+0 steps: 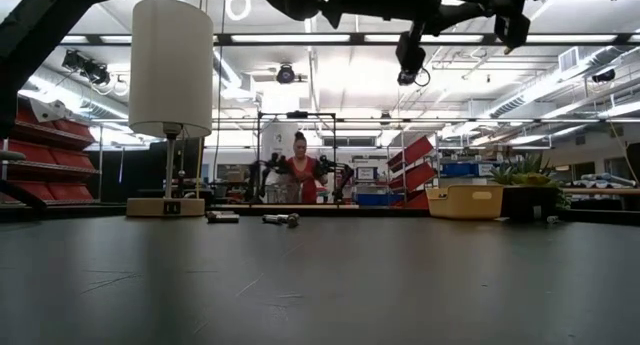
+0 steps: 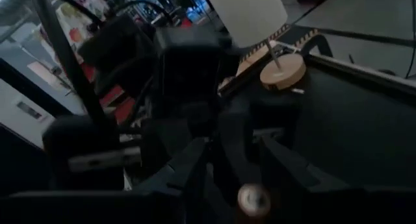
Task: Sort batteries
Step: Put the right black battery into the yellow bin
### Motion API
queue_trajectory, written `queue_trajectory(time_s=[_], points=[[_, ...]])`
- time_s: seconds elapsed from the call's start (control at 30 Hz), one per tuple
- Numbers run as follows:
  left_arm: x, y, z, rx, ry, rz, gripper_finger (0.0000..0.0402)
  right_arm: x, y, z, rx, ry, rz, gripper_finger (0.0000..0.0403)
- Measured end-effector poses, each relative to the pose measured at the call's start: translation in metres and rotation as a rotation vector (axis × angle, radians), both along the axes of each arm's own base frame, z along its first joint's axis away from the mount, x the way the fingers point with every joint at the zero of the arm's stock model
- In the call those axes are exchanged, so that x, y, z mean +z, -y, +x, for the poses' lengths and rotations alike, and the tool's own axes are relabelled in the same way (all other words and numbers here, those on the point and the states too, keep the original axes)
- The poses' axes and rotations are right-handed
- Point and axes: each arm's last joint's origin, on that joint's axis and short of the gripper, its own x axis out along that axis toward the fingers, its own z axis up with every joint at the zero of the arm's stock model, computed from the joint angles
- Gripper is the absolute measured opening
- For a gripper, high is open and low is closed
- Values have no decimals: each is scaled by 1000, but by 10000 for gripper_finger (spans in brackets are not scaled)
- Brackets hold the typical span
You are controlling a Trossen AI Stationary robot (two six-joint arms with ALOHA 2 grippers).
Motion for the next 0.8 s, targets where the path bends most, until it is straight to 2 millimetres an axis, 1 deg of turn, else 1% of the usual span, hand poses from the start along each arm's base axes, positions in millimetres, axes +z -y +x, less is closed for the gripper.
queue_trajectory(time_s=[0.17,0.37,0.47,0.57,0.8], points=[[3,-1,0,18,34,1,49,-2,0,5,10,-16,16,125],[4,-1,0,27,43,1,49,-1,0,6,8,-3,14,118],[4,-1,0,27,43,1,49,-1,1,6,4,-3,9,89],[4,-1,0,27,41,8,49,-1,1,6,-4,-10,3,36],[3,-1,0,31,29,7,49,-3,1,7,-1,-25,-12,34]])
